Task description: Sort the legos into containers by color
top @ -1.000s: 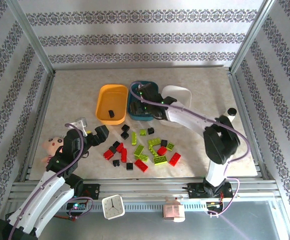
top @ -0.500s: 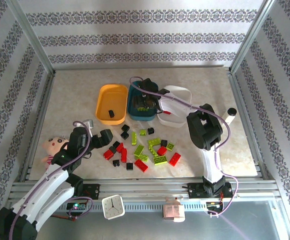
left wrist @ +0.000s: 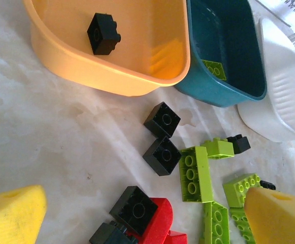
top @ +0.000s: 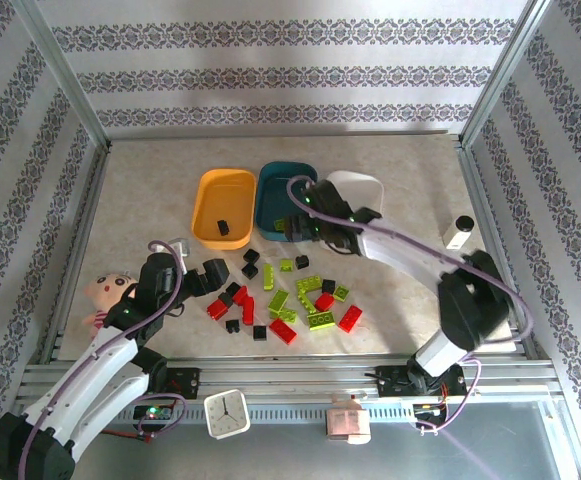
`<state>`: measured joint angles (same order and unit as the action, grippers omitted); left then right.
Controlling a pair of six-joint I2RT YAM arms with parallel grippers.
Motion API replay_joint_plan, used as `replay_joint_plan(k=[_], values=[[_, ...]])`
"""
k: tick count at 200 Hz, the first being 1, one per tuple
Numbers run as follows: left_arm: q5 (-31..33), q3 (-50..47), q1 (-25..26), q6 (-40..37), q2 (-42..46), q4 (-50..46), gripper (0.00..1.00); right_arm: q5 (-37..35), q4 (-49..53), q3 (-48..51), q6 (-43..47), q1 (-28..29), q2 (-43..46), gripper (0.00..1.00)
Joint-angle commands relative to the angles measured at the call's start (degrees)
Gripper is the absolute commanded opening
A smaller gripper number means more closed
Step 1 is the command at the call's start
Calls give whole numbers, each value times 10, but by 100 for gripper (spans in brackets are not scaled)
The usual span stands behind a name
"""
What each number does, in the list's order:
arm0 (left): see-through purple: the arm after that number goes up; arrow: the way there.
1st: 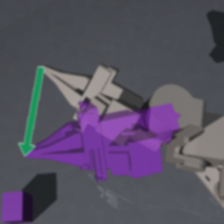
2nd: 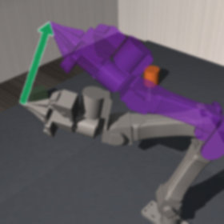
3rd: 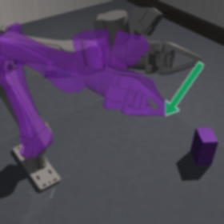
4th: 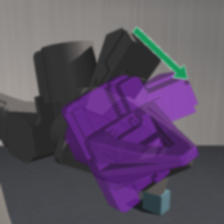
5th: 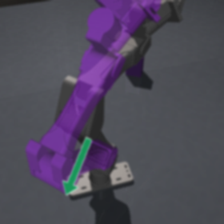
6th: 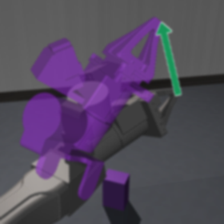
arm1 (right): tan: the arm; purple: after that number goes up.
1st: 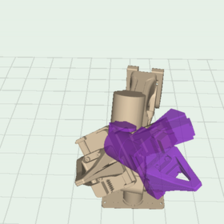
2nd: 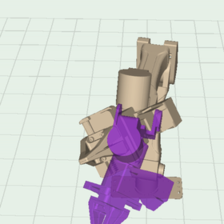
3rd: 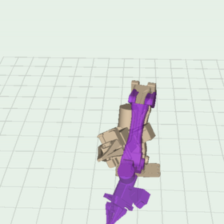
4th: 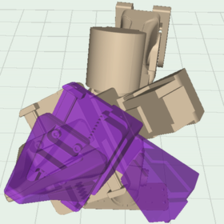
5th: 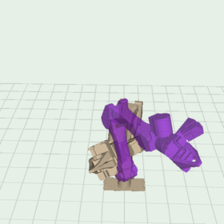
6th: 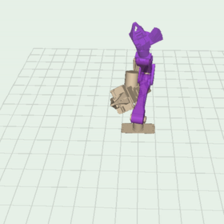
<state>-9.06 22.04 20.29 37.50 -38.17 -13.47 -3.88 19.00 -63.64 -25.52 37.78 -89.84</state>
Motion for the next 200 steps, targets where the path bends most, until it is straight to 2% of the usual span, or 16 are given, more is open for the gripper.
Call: replay_joint_plan(k=[1,64,114,152,200], values=[[-10,-1,1,2,8,34,100,-19,5,83,3,22,58,83],[-10,-27,1,16,8,52,100,-48,74,268,-84,62,245,78],[-7,-40,2,26,16,60,100,-75,128,381,-237,81,382,67],[-6,-50,1,28,24,66,100,-69,111,435,-311,90,417,67],[-8,-60,1,33,25,78,99,-65,78,436,-325,98,414,68]])
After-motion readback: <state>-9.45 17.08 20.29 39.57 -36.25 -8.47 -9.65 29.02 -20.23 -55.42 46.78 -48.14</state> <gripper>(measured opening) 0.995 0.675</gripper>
